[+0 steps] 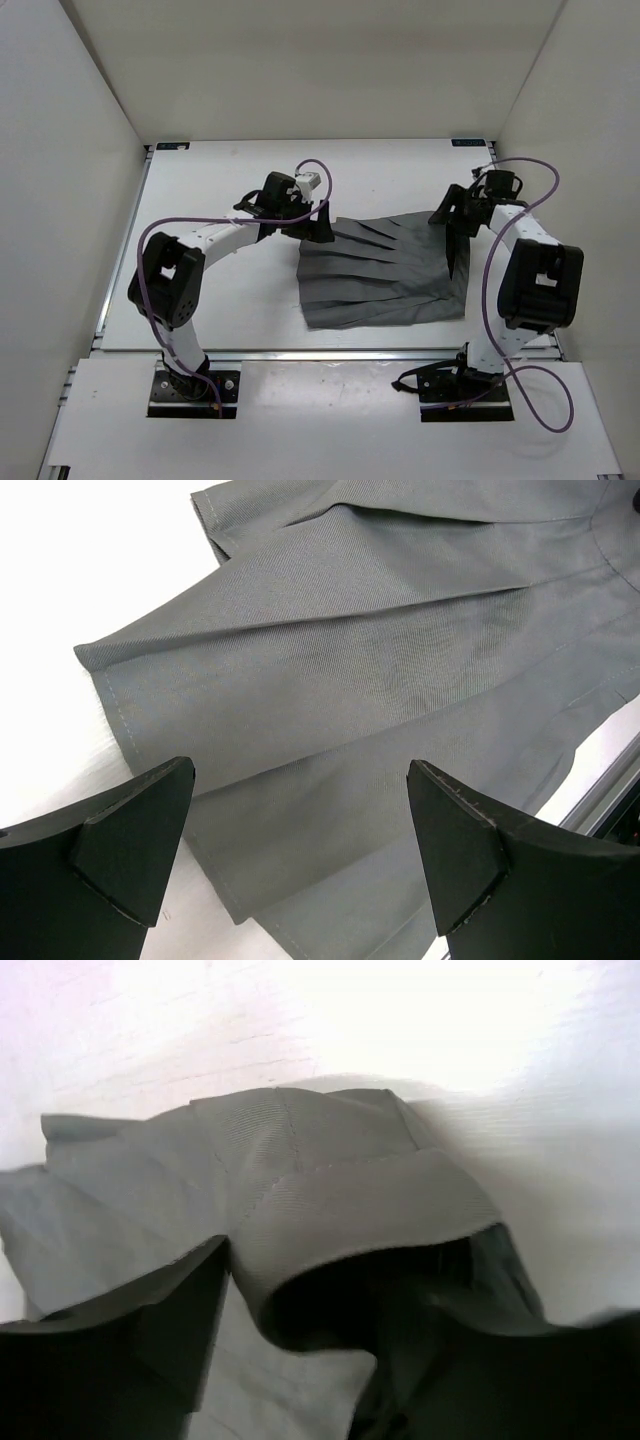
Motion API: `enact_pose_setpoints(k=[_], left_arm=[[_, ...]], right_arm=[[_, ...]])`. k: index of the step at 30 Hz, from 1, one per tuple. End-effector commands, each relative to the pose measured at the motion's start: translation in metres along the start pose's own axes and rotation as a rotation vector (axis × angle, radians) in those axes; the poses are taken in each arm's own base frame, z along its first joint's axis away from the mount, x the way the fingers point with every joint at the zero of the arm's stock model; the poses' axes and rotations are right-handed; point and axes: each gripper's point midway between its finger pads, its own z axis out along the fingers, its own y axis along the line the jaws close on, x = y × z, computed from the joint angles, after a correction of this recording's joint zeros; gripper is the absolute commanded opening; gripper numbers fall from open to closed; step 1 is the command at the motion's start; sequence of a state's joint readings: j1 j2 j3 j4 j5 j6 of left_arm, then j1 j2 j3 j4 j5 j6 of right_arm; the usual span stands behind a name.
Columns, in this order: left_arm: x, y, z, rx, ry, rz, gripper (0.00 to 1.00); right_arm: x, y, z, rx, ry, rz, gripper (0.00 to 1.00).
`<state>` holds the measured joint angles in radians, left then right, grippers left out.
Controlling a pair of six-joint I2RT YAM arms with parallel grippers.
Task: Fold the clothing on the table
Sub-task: Flatten the skirt out
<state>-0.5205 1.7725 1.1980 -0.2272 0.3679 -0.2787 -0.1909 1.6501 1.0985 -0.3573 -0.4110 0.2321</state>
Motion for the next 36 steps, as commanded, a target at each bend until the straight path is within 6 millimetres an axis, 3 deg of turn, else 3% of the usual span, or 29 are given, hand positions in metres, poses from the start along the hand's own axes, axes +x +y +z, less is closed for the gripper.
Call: enact_pose_setpoints(k=[1,2,3,4,5,6,9,10,13,15,16,17,18,19,21,22,24,26,27,29,30,31,33,34,36], left_arm=[[-0.018,-0.010,-0.023,0.035,-0.065,0.033,0.99],[-0.018,-0.012,-0.022,0.037,-0.065,0.035,0.99],[-0.018,-0.009,-0.022,0.037,-0.065,0.037,0.99],[-0.018,-0.010,-0.023,0.038,-0.064,0.032,0.99],[-0.018,-0.010,-0.024,0.036,-0.064,0.035,0.99],[-0.017,-0.007,-0.023,0.029,-0.061,0.032,0.99],[-0.017,-0.009,-0.025,0.034,-0.064,0.028,0.99],[-0.016,-0.007,-0.027,0.025,-0.068,0.027,0.99],[-0.023,-0.006,-0.035,-0.004,-0.093,0.017,0.99],[-0.028,-0.002,-0.041,-0.026,-0.116,0.020,0.98],[-0.031,0.003,-0.048,-0.053,-0.130,0.018,0.99],[-0.030,0.006,-0.052,-0.075,-0.141,0.011,0.99],[-0.036,0.010,-0.057,-0.090,-0.161,0.006,0.99],[-0.037,0.019,-0.064,-0.127,-0.176,-0.007,0.99],[-0.048,0.027,-0.080,-0.188,-0.237,-0.016,0.99],[-0.048,0.032,-0.084,-0.211,-0.249,-0.017,0.99],[-0.054,0.043,-0.098,-0.267,-0.305,-0.018,0.99],[-0.052,0.054,-0.102,-0.290,-0.316,-0.027,0.99],[-0.053,0.057,-0.103,-0.292,-0.321,-0.027,0.98],[-0.052,0.062,-0.099,-0.293,-0.315,-0.035,0.99],[-0.051,0.062,-0.095,-0.284,-0.309,-0.025,0.99],[-0.052,0.062,-0.092,-0.284,-0.307,-0.005,0.99],[-0.059,0.062,-0.079,-0.269,-0.297,0.015,0.99],[-0.058,0.064,-0.069,-0.267,-0.280,0.021,0.99],[-0.078,0.065,-0.060,-0.260,-0.296,0.037,0.98]], right_arm=[[-0.035,0.022,0.006,-0.047,-0.084,-0.043,0.54],[-0.029,0.021,0.014,-0.040,-0.056,-0.042,0.36],[-0.036,0.027,0.016,-0.042,-0.056,-0.052,0.27],[-0.039,0.036,0.021,-0.060,-0.040,-0.063,0.11],[-0.045,0.043,0.022,-0.071,-0.031,-0.082,0.08],[-0.037,0.059,0.025,-0.111,0.005,-0.092,0.05],[-0.039,0.121,0.029,-0.194,0.009,-0.241,0.04],[-0.026,0.141,0.036,-0.217,0.033,-0.297,0.05],[-0.019,0.198,0.042,-0.316,0.048,-0.409,0.06],[0.001,0.226,0.053,-0.407,0.126,-0.435,0.05],[-0.004,0.238,0.046,-0.441,0.126,-0.440,0.04],[0.011,0.249,0.047,-0.504,0.189,-0.436,0.02],[0.018,0.267,0.044,-0.579,0.216,-0.458,0.03],[0.021,0.271,0.042,-0.597,0.231,-0.473,0.03],[0.040,0.288,0.034,-0.657,0.256,-0.531,0.17],[0.044,0.284,0.037,-0.626,0.250,-0.549,0.24],[0.058,0.277,0.037,-0.594,0.258,-0.574,0.61],[0.059,0.268,0.034,-0.569,0.261,-0.545,0.80],[0.050,0.264,0.029,-0.575,0.235,-0.530,0.85],[0.045,0.249,0.024,-0.568,0.229,-0.456,0.89],[0.024,0.245,0.012,-0.573,0.162,-0.440,0.89],[0.023,0.231,0.005,-0.551,0.161,-0.390,0.89],[0.001,0.213,-0.004,-0.544,0.064,-0.337,0.89],[-0.002,0.194,-0.010,-0.518,0.040,-0.292,0.89],[-0.006,0.166,-0.010,-0.445,0.015,-0.243,0.89]])
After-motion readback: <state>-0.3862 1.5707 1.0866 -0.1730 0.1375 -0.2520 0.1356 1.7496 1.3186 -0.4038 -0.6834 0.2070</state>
